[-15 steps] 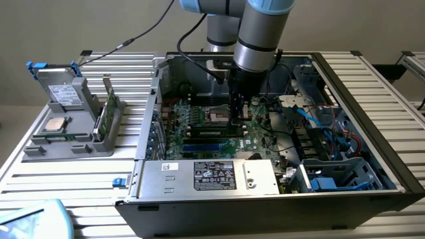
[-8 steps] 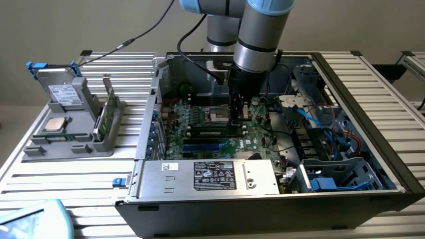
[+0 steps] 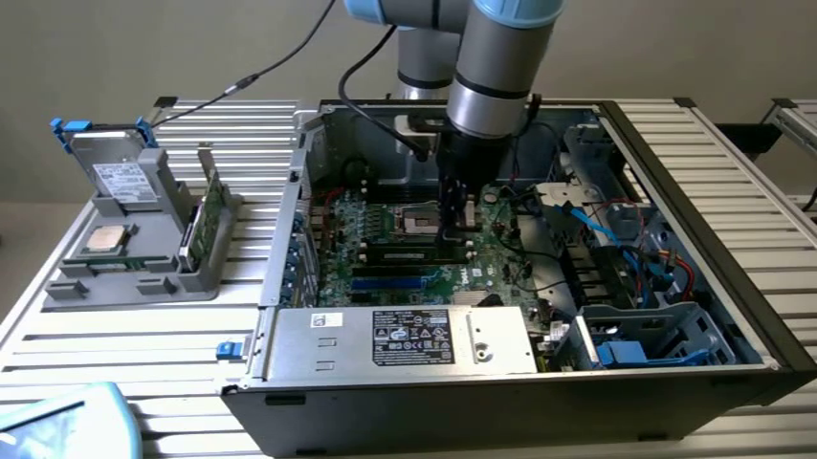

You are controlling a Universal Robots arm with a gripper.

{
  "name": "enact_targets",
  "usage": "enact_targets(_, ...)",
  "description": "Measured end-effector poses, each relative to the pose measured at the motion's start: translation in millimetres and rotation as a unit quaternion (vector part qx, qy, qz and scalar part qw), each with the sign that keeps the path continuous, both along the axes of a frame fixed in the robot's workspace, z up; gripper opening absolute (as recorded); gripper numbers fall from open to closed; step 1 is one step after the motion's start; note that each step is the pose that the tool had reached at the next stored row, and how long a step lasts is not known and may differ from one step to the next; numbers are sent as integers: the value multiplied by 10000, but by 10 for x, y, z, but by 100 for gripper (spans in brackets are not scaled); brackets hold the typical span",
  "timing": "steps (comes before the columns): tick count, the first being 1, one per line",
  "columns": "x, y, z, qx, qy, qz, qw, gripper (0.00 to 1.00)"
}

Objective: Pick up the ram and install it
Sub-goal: 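Press down the ram until it locks into place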

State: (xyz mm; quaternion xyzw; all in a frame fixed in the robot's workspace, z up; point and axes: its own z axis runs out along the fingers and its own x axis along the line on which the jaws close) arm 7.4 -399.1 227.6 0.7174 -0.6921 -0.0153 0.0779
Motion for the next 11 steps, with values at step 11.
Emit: enact_targets(11, -236, 0, 58, -1, 0, 0, 10000, 10)
